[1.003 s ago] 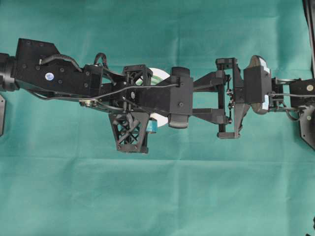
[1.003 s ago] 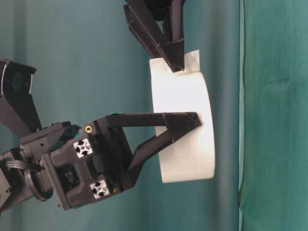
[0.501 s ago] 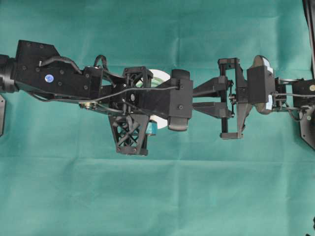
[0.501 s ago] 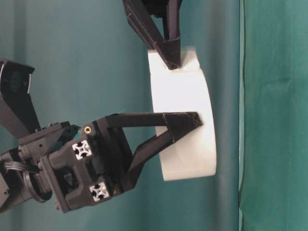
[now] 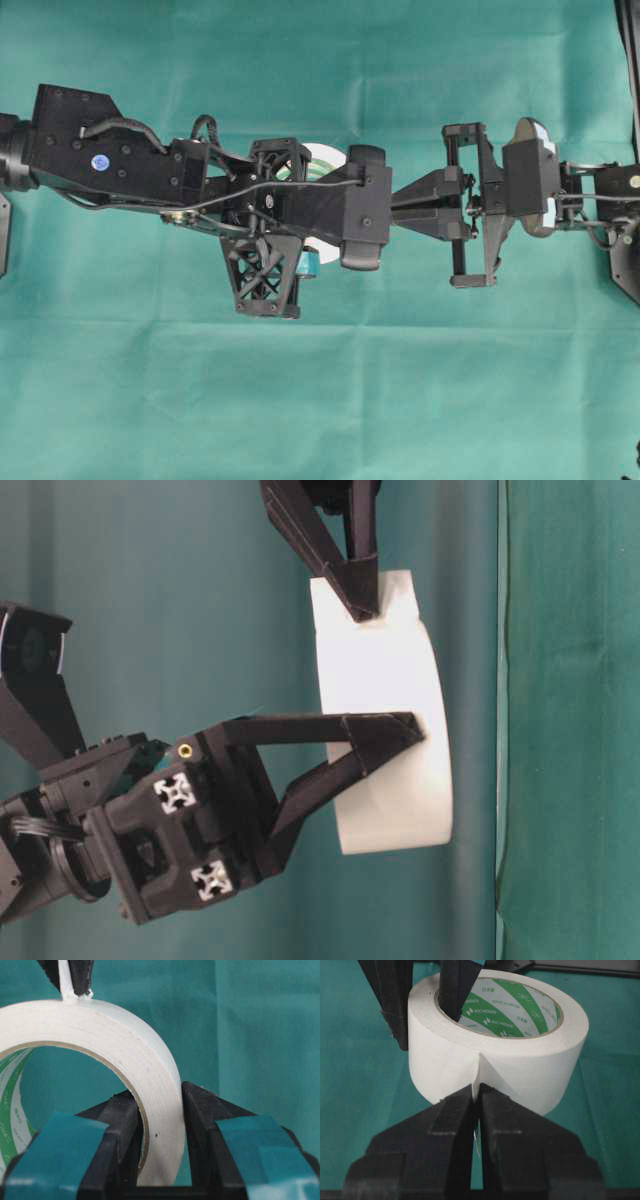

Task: Peel off the duct tape with your right arm.
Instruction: 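Close the right gripper on the loose tape end, then pull the left gripper with the roll away from the right gripper, unwinding tape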

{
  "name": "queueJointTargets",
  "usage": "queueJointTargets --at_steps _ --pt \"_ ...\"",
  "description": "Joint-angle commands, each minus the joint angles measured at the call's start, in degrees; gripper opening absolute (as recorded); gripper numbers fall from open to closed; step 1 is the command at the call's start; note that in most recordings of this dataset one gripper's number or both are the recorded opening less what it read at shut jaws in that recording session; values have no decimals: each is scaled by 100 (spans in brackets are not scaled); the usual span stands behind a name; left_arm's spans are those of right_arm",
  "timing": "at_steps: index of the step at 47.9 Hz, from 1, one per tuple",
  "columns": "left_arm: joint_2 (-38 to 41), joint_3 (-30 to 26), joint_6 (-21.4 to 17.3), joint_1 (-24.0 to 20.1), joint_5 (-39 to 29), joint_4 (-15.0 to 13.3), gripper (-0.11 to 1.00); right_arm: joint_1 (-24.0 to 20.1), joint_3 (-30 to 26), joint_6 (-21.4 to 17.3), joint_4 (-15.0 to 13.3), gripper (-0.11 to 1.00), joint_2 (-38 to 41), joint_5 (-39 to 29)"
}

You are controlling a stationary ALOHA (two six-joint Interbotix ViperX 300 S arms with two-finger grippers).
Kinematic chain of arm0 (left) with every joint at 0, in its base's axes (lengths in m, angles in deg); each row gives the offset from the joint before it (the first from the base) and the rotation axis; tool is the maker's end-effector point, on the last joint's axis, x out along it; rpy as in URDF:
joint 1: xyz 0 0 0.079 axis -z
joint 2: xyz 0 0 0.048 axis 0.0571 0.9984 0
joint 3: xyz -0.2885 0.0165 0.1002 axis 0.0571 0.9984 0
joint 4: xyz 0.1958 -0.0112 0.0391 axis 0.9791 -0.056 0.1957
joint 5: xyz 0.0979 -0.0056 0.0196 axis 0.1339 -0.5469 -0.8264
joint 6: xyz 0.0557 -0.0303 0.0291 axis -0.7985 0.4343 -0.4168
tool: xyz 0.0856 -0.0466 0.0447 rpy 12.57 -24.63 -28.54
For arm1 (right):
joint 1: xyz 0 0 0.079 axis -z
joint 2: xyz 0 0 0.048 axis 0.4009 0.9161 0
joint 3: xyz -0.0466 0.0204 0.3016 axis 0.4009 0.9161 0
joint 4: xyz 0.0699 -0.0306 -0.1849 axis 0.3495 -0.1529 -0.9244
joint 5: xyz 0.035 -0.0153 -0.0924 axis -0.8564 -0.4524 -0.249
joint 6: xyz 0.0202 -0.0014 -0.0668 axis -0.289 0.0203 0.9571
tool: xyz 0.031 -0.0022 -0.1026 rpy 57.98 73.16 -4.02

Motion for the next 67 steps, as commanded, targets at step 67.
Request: queueJointTargets --at_steps 67 --pt "-105 79 -26 800 35 9 20 264 299 0 176 -9 -290 246"
